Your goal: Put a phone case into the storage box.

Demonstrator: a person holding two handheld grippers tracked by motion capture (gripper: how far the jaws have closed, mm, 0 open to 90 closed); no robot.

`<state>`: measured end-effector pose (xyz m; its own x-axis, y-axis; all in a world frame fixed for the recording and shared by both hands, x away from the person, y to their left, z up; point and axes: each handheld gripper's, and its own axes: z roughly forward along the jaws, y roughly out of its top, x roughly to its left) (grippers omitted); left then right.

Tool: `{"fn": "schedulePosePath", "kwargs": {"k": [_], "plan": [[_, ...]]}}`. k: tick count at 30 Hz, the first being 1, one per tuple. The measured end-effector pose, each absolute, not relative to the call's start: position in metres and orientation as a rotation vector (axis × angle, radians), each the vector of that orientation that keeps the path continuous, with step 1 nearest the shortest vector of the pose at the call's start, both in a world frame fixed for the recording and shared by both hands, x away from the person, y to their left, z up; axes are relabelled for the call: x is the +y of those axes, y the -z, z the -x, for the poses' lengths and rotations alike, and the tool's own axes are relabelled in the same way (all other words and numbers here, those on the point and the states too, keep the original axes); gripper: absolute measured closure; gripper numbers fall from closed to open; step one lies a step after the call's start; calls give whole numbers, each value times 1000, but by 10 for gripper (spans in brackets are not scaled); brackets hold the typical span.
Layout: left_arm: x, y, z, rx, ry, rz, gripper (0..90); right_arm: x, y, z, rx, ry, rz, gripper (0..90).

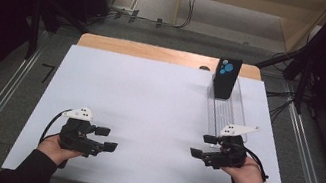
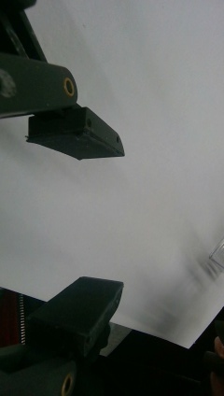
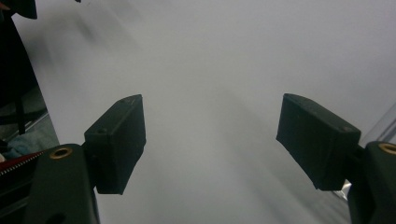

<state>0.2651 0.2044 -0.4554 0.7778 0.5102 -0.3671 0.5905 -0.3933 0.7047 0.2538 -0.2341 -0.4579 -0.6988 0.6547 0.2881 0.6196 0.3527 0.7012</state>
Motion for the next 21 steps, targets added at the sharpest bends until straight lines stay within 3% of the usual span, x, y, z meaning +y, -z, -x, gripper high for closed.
{"fn": "schedulePosePath", "kwargs": {"k": [21], "plan": [[208,457,-262,825,115,-2075,301,-258,474,-240,2521,-1227,-1263,214]]}}
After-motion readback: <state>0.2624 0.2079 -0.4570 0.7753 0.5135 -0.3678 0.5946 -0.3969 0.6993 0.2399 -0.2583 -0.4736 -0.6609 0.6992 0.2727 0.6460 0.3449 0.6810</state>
